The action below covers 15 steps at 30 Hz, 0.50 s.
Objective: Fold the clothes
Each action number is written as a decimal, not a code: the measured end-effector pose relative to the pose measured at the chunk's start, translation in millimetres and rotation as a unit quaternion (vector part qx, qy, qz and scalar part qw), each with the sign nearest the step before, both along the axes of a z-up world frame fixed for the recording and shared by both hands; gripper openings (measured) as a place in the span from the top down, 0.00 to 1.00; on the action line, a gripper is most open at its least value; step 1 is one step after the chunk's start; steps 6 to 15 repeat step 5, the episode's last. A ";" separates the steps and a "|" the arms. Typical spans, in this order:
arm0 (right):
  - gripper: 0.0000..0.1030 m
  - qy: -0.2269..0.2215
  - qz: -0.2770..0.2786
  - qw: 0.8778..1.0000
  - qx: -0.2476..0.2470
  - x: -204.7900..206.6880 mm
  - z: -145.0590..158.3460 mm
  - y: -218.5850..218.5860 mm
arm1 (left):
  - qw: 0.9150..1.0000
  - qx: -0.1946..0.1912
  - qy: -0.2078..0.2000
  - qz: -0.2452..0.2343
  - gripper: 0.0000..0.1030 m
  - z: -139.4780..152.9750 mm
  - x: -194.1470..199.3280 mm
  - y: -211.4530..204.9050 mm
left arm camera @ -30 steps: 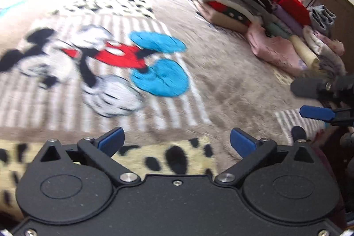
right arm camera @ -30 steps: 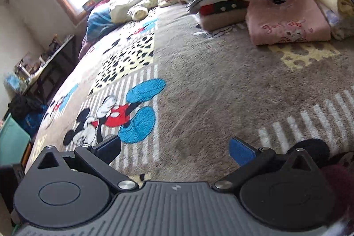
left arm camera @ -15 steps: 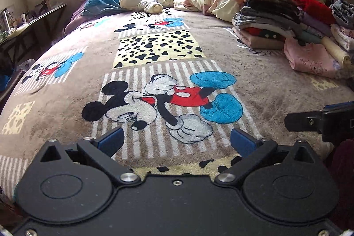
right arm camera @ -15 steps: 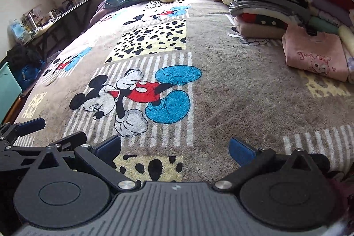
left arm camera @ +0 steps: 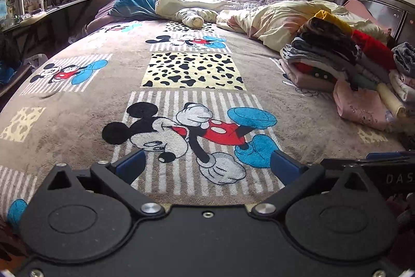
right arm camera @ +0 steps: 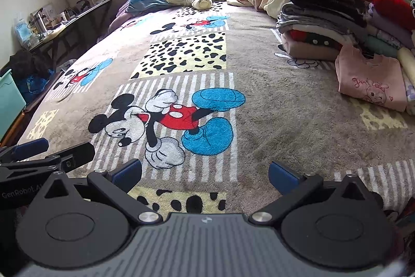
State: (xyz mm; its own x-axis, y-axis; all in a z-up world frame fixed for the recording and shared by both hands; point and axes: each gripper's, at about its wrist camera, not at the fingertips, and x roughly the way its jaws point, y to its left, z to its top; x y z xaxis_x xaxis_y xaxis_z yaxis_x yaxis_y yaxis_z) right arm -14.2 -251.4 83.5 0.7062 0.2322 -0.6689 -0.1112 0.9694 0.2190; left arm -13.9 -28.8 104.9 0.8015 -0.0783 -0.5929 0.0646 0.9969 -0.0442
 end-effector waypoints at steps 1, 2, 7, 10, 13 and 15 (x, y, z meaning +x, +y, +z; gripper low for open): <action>0.00 0.000 -0.001 1.000 0.000 0.4 -0.1 0.7 | 1.000 0.003 -0.001 0.000 0.00 0.4 -0.5 -0.4; 0.00 0.000 -0.001 1.000 -0.001 0.6 -0.4 1.1 | 1.000 0.006 -0.003 0.001 0.00 0.5 -1.1 -0.9; 0.00 0.005 0.002 1.000 -0.002 1.6 -1.8 2.7 | 1.000 0.008 -0.014 -0.001 0.00 -0.1 -5.2 0.4; 0.00 0.005 0.002 1.000 -0.002 1.6 -1.8 2.7 | 1.000 0.008 -0.014 -0.001 0.00 -0.1 -5.2 0.4; 0.00 0.005 0.002 1.000 -0.002 1.6 -1.8 2.7 | 1.000 0.008 -0.014 -0.001 0.00 -0.1 -5.2 0.4; 0.00 0.005 0.002 1.000 -0.002 1.6 -1.8 2.7 | 1.000 0.008 -0.014 -0.001 0.00 -0.1 -5.2 0.4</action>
